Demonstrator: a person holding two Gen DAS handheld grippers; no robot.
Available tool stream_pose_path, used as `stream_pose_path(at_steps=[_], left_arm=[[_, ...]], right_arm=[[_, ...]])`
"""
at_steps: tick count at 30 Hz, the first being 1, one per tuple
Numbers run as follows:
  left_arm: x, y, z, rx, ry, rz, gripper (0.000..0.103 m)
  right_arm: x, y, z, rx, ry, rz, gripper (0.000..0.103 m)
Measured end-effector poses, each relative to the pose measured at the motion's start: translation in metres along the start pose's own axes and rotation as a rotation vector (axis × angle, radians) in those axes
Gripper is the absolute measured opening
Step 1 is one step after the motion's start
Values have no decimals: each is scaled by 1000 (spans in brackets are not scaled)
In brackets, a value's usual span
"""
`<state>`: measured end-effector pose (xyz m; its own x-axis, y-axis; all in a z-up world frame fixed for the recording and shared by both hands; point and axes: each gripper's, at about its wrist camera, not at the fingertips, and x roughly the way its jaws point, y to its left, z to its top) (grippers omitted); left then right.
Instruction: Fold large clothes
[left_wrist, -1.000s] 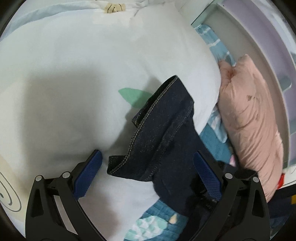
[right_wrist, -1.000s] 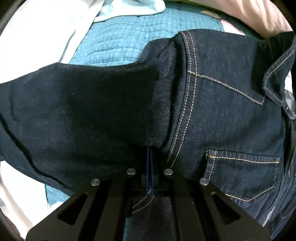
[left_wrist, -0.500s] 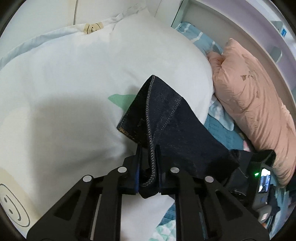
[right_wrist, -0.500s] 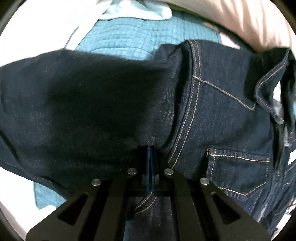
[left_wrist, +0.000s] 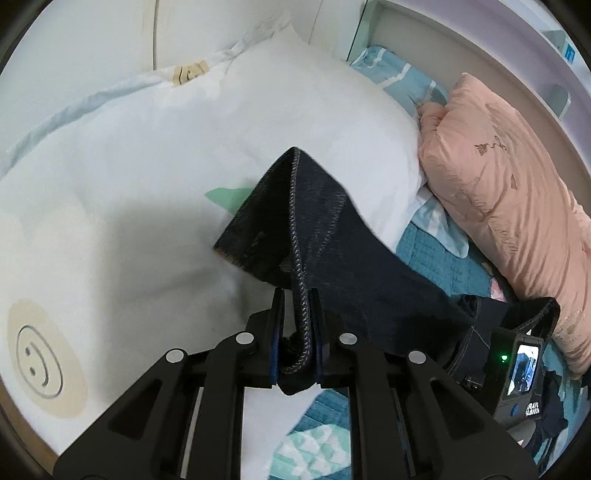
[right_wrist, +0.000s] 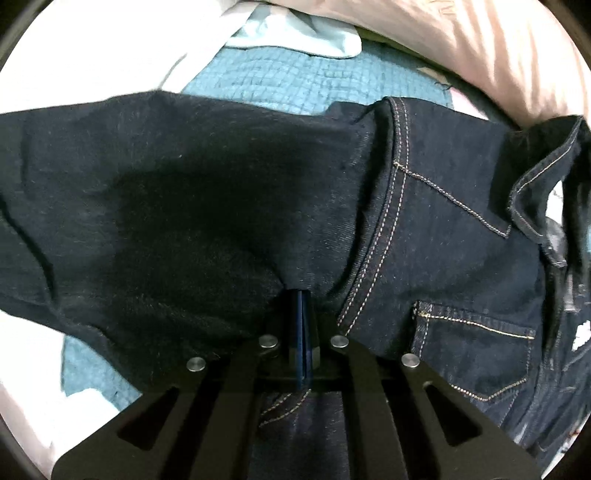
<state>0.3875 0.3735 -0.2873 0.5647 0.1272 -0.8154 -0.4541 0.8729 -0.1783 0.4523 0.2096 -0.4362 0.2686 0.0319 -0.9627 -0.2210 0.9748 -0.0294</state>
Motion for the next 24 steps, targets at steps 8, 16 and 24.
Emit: stream_pose_path(at_steps=[8,16,24], left_arm=[[-27,-61,-14,132,-53,76,13],[-54,-163,-48,301,-67,58,13],[-74,-288,-104,460,-55,-36,13]], right_arm=[[-68,-31,-24,14,-101,220,1],[-142,-151,-40,1,-224,194,1],[-172,-303,-111,175,-281,95,1]])
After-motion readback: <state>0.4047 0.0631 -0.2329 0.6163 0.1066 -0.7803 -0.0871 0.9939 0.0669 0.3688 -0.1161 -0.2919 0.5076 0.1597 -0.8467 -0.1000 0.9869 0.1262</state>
